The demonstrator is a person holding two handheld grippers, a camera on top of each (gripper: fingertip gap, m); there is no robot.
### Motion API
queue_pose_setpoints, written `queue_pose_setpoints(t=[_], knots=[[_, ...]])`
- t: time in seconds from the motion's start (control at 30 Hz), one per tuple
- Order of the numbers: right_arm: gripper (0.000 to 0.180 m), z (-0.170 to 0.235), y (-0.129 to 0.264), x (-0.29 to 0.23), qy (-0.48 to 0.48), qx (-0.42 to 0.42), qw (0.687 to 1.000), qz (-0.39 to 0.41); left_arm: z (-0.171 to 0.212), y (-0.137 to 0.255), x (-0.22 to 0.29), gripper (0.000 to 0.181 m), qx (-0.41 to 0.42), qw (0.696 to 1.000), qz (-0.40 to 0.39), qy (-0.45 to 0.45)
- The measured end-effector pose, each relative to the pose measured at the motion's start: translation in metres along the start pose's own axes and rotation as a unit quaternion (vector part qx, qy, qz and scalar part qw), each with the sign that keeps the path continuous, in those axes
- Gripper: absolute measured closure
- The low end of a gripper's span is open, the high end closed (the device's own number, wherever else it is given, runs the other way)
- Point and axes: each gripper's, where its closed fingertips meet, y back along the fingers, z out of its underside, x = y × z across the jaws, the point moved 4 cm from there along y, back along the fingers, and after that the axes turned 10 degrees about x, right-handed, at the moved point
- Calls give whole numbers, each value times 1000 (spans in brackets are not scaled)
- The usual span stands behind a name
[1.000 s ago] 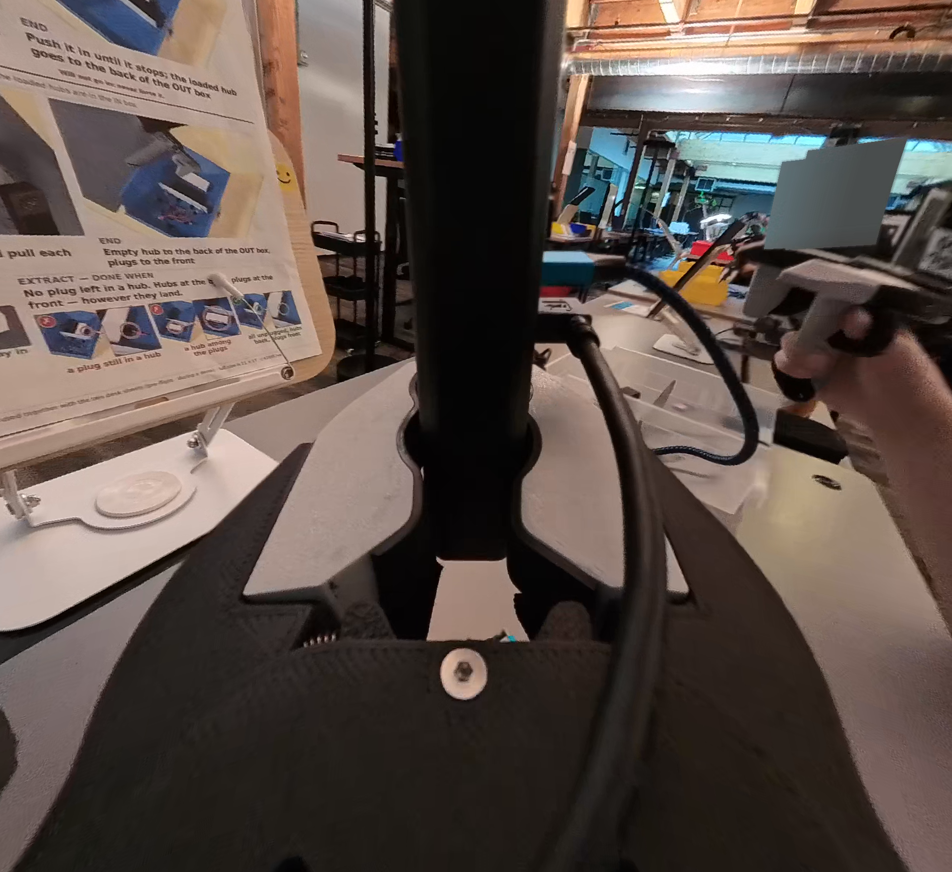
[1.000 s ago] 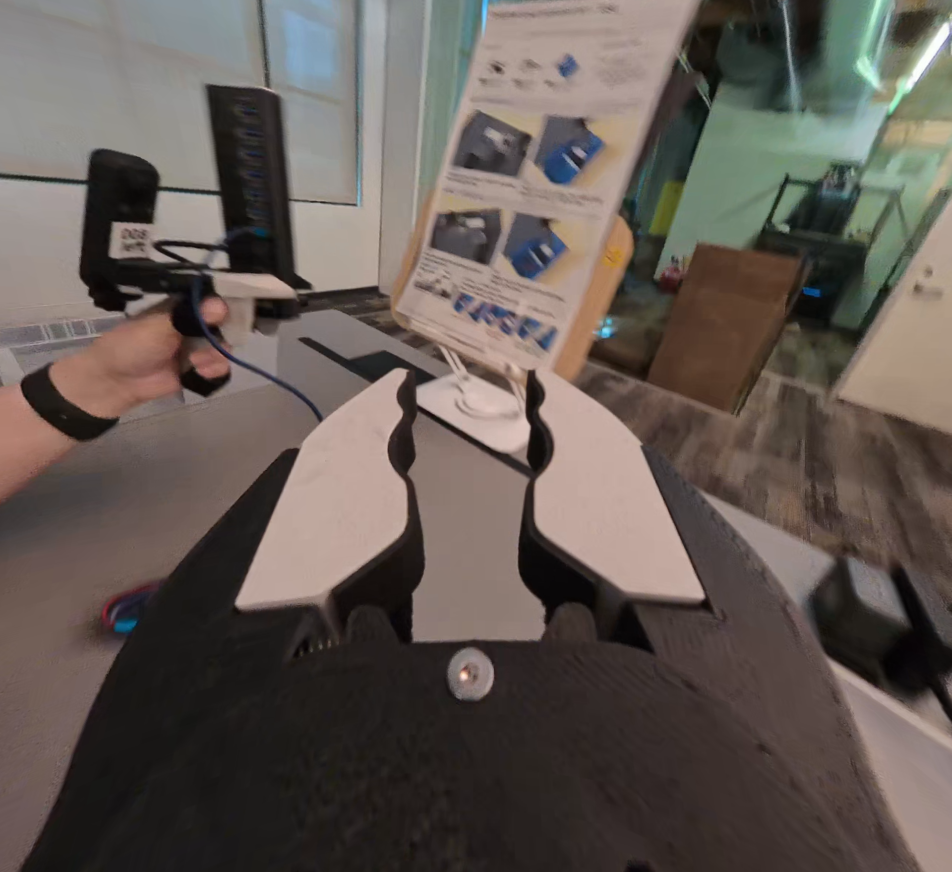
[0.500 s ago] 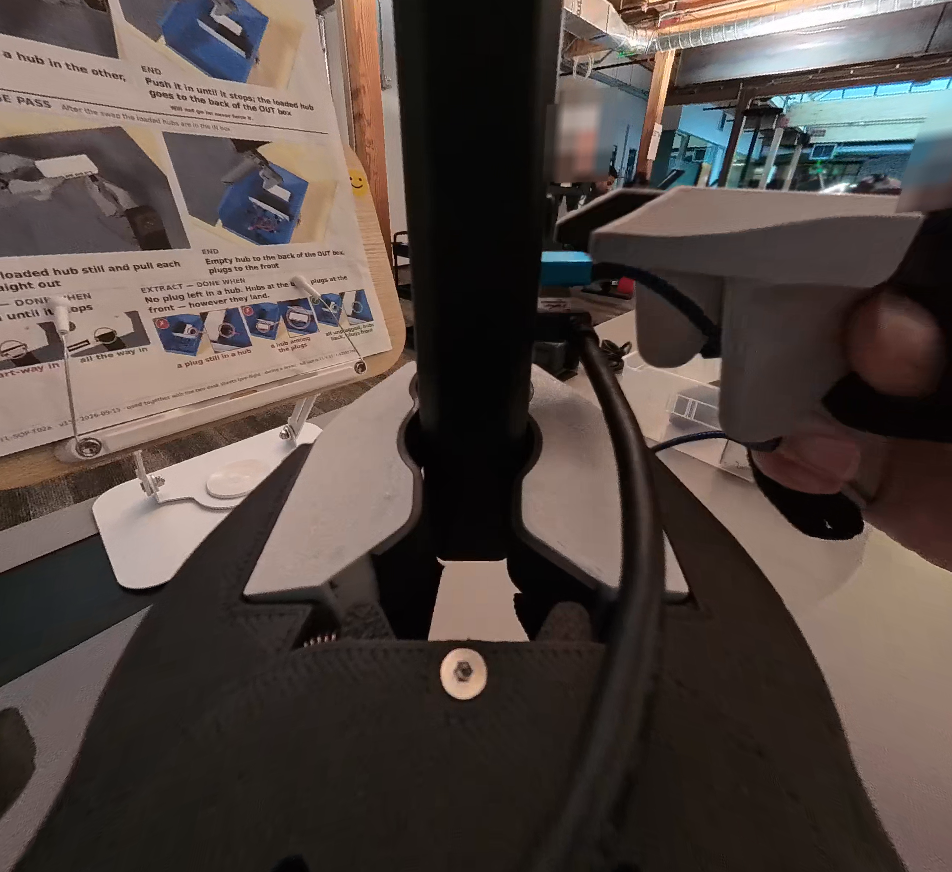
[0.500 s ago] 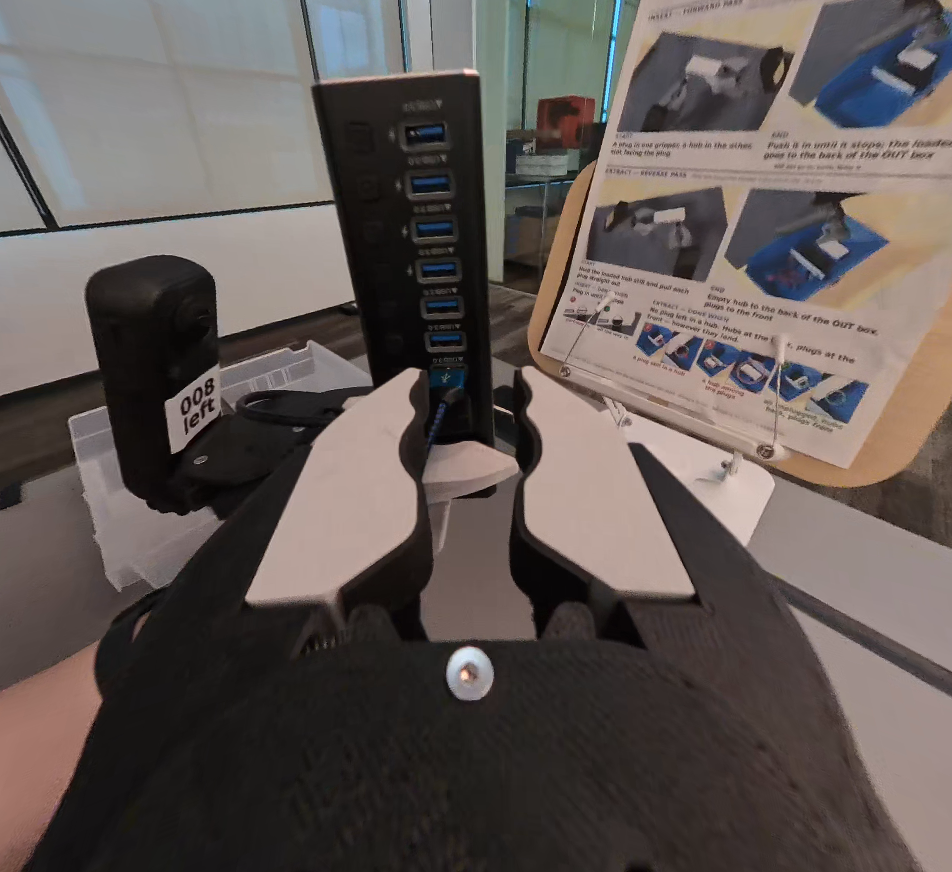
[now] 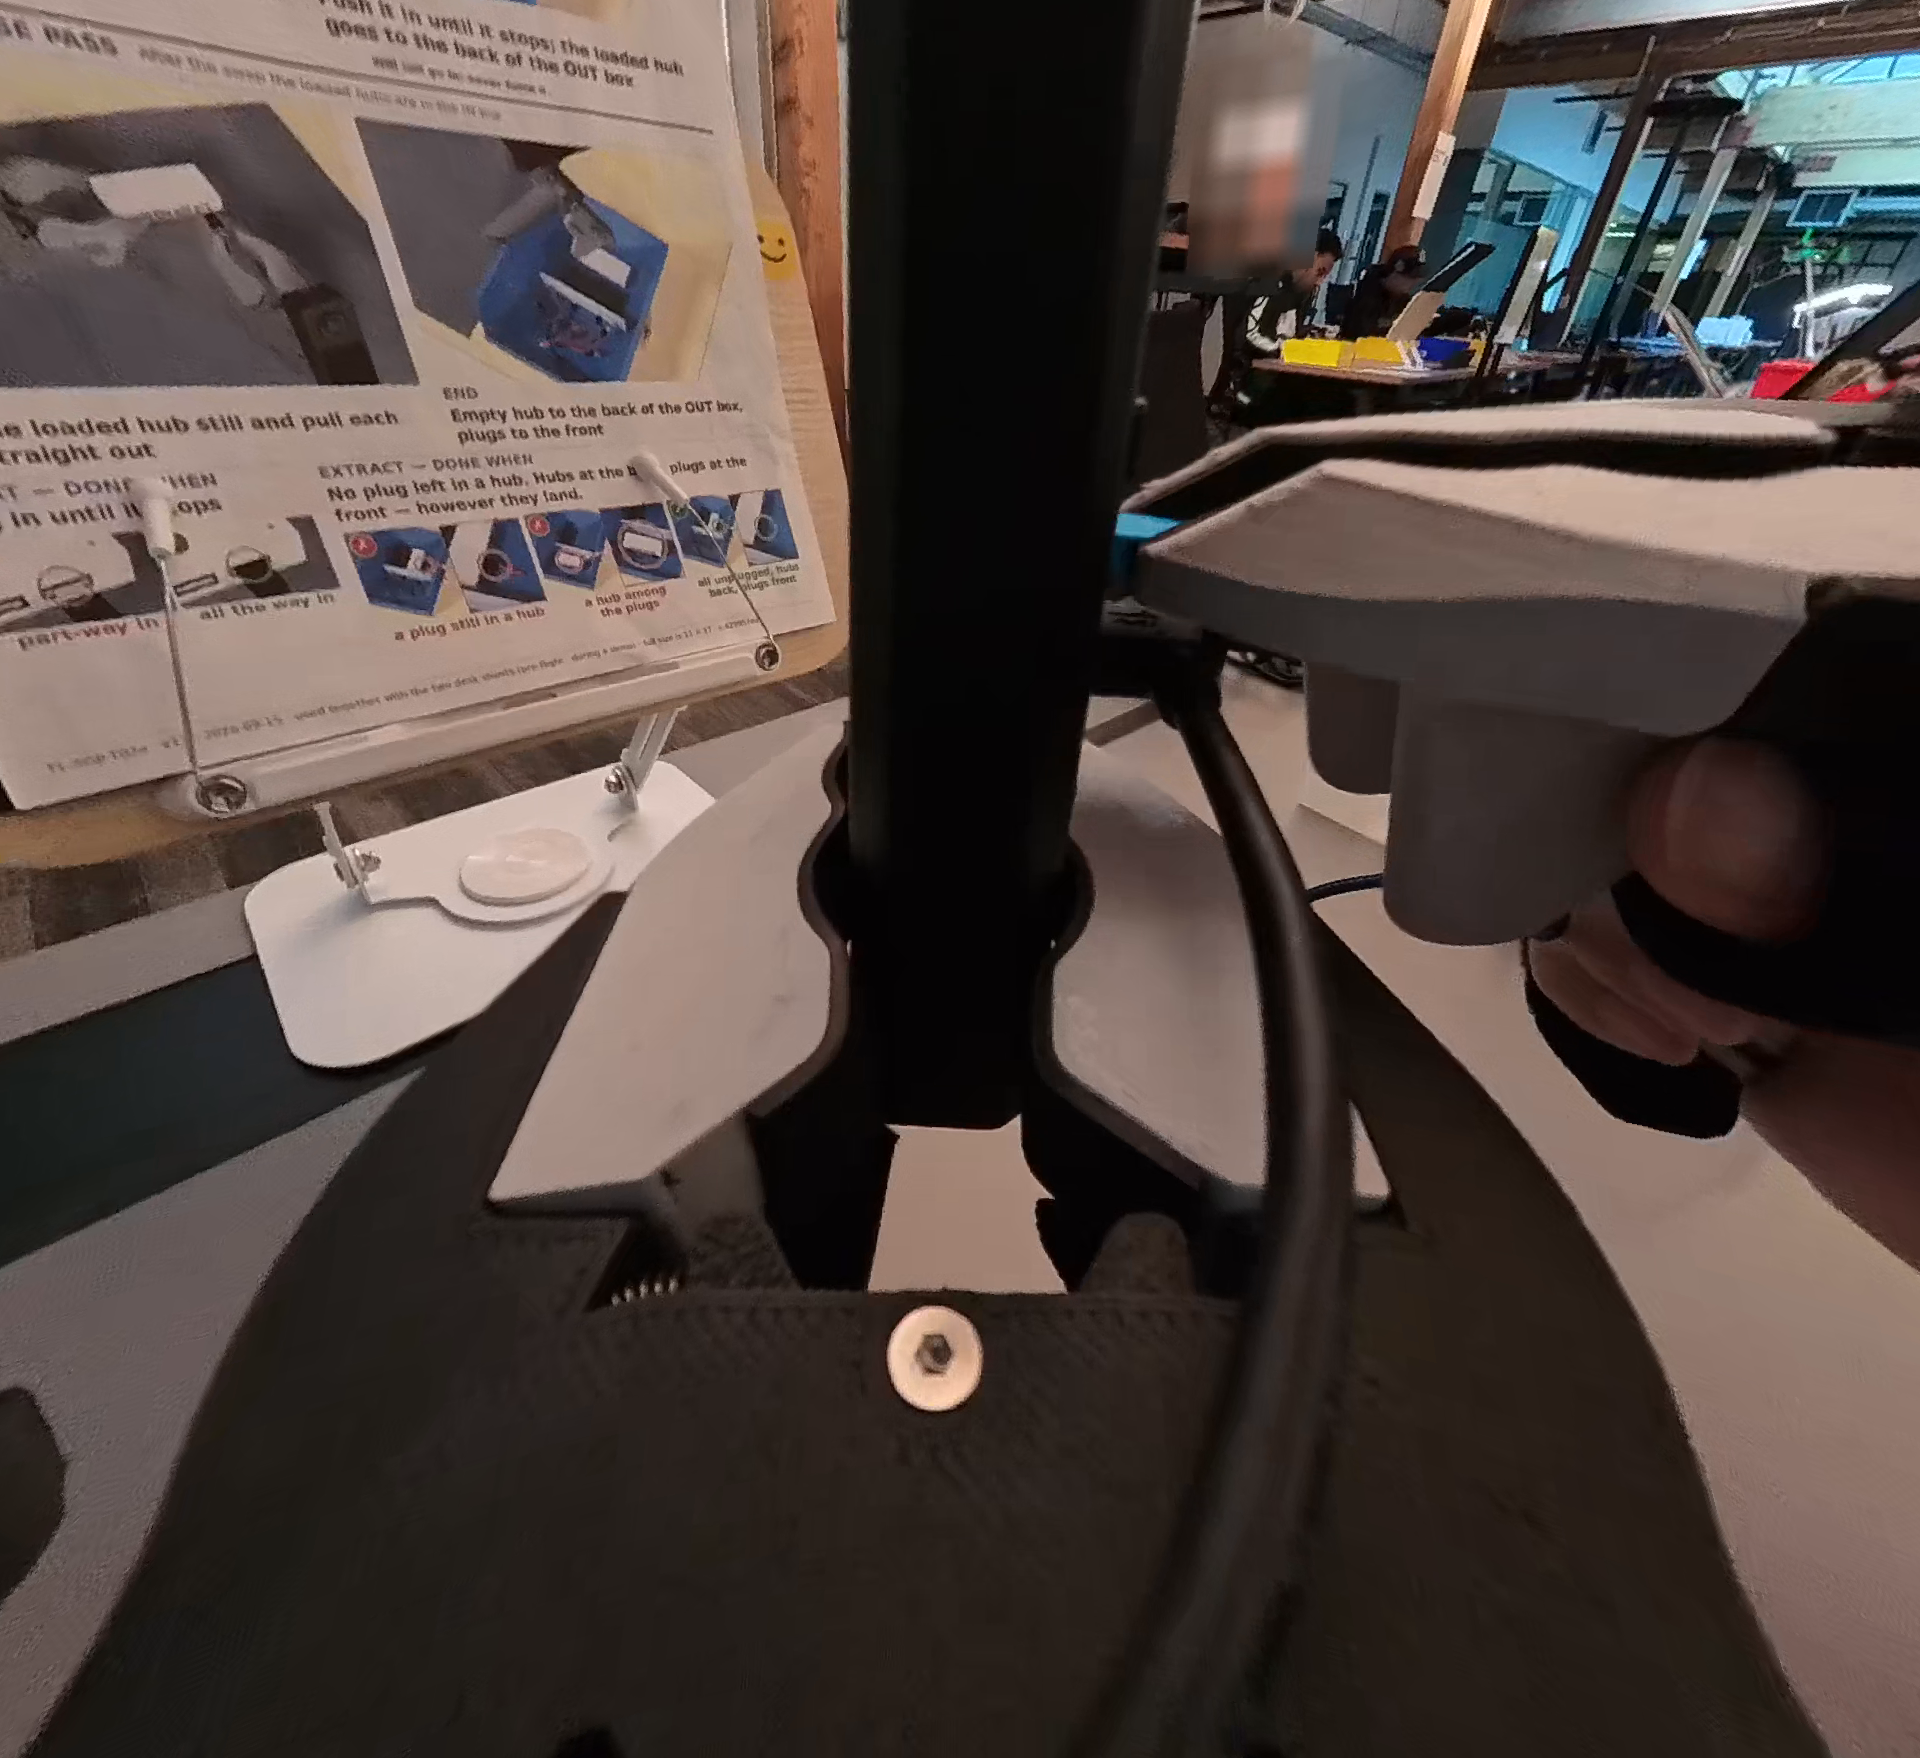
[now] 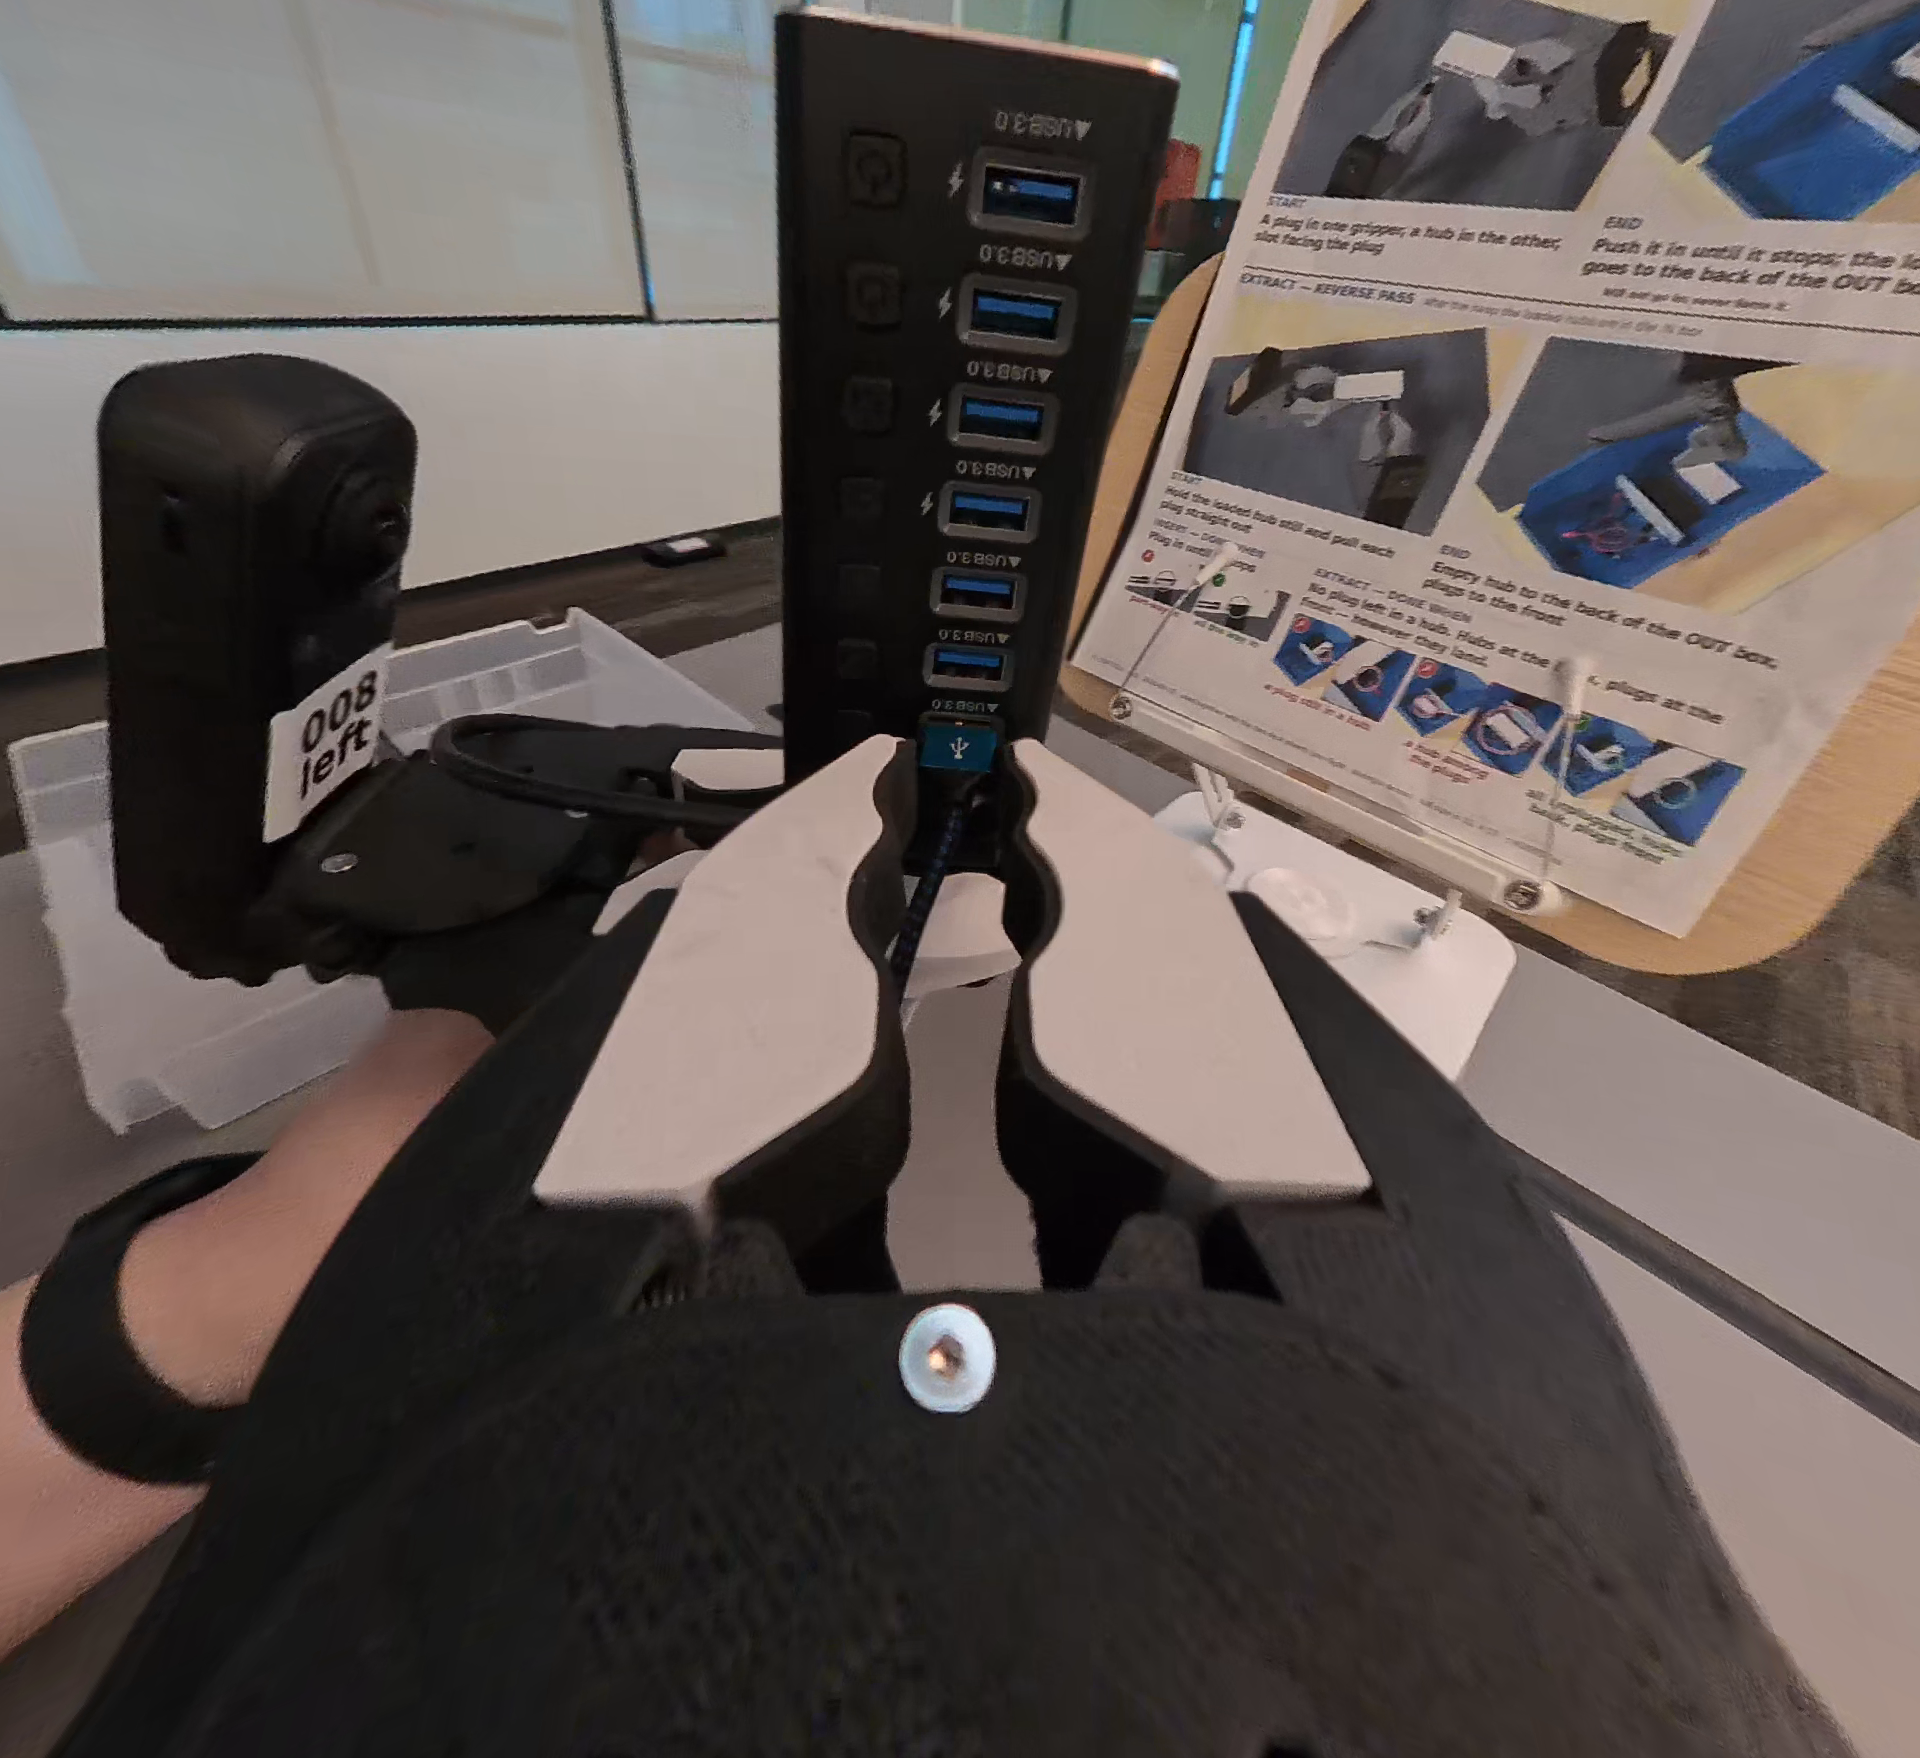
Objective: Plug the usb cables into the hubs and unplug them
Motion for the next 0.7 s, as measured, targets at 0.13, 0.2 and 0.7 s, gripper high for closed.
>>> queue_pose_setpoints(t=[0.13,0.2,0.7], knots=[[165,-1,0,-4,28,-9,1000,-2,-1,0,2,152,9,999,35,11],[165,-7,4,-4,-2,-3,999,-38,-5,1,5,148,18,997,69,31],[165,-3,5,-8,35,-13,999,8,-3,2,0,152,-7,999,14,-27]])
